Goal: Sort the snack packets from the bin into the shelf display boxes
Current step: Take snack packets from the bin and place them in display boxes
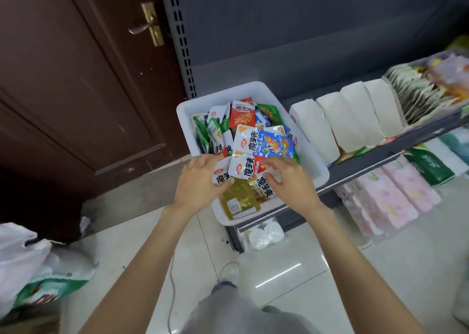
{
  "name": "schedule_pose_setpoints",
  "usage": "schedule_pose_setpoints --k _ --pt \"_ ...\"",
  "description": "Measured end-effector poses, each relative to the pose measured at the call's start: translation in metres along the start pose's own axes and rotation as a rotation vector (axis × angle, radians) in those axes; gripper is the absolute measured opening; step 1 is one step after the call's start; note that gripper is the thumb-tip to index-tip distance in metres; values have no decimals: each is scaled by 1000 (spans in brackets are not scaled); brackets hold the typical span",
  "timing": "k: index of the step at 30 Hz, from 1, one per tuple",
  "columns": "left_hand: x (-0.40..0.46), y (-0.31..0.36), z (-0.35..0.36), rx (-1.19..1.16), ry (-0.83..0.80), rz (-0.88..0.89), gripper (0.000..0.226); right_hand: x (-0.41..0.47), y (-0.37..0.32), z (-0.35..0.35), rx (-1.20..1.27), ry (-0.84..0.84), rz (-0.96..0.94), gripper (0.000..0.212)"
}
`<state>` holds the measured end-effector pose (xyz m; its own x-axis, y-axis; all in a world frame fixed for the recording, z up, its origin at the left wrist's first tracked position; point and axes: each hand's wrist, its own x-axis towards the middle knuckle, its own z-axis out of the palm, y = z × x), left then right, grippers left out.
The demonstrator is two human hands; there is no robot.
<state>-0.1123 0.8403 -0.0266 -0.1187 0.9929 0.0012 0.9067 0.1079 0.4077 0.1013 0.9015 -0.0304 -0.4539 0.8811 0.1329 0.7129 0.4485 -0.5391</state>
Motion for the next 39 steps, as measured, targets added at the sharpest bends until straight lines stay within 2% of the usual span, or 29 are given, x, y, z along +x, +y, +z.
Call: schedule_pose_setpoints --k 3,6,8,10,12,14,18,21,23,25,28,30,32,33,36,39 --pt "27 -8 1 254 -181 32 84 25 -7 10 -77 -43 -22 29" --pt "38 -10 3 354 -305 43 91 40 -13 21 -136 -90 -49 34" --pt "42 -10 2 339 -283 38 82 43 -15 27 -163 -127 -64 35" --pt "46 -10 -2 295 -256 31 62 44 -14 34 -190 -153 -71 33" --pt "48 -10 -5 193 -242 25 39 44 -13 37 -180 -139 -74 28" --pt "48 -11 -11 74 -231 1 26 44 -12 36 -132 -94 -61 23" --pt "49 -10 -45 3 -27 -135 21 37 -22 13 134 5 -37 34" --pt "49 -1 -81 -20 214 -126 19 30 -46 -5 256 -5 -116 47" --pt "47 11 -97 -107 315 -78 18 31 -63 -7 161 -6 -186 61" --pt "46 30 -103 -327 302 -52 16 34 -76 -3 38 77 -203 69" --pt "52 59 -97 -757 164 -119 14 38 -78 -8 -140 352 -167 45" --pt "56 77 -89 -935 36 -129 26 34 -63 -21 -191 453 -124 31" --pt "57 91 -76 -976 -42 -88 47 26 -40 -39 -53 448 -6 24" --pt "58 97 -67 -973 -53 -64 50 21 -28 -49 111 414 66 25" --pt "61 124 -41 -940 -144 -11 35 4 9 -83 724 328 178 29" --pt "61 171 -9 -930 -284 16 34 -17 51 -113 992 294 233 33"
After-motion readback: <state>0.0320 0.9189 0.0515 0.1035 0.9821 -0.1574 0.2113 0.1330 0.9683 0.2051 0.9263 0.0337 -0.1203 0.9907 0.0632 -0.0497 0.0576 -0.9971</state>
